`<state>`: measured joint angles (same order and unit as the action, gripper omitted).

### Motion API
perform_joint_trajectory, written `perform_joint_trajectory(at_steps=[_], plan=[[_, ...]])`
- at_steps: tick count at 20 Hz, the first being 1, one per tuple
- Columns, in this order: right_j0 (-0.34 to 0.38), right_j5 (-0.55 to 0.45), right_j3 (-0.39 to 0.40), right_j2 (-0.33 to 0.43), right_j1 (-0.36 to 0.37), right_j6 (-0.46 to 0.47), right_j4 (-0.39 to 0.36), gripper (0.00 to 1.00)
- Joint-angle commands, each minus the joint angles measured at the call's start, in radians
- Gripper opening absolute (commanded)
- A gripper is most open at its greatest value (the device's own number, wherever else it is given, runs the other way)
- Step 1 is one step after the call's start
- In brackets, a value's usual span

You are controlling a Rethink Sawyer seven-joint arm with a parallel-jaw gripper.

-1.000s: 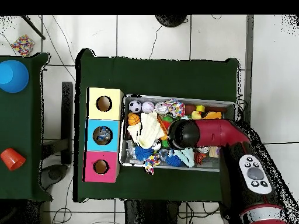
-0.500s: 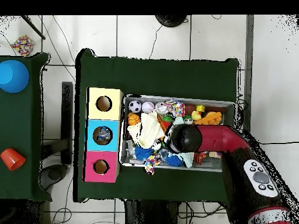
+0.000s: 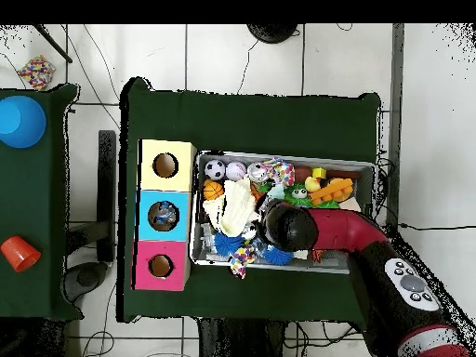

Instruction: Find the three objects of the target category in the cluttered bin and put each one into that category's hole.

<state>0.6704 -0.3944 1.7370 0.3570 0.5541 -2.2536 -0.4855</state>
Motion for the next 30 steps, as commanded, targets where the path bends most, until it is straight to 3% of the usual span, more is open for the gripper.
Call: perform_joint_trajectory(at_steps=[1, 9, 30], plan=[[-0.030, 0.066, 0.071, 0.063, -0.035, -0.050, 0.031, 0.00], [-0.070, 0.140, 0.082, 0.037, -0.030, -0.121, 0.070, 0.00], [-0.135, 0.197, 0.085, -0.036, -0.031, -0.142, 0.113, 0.00]])
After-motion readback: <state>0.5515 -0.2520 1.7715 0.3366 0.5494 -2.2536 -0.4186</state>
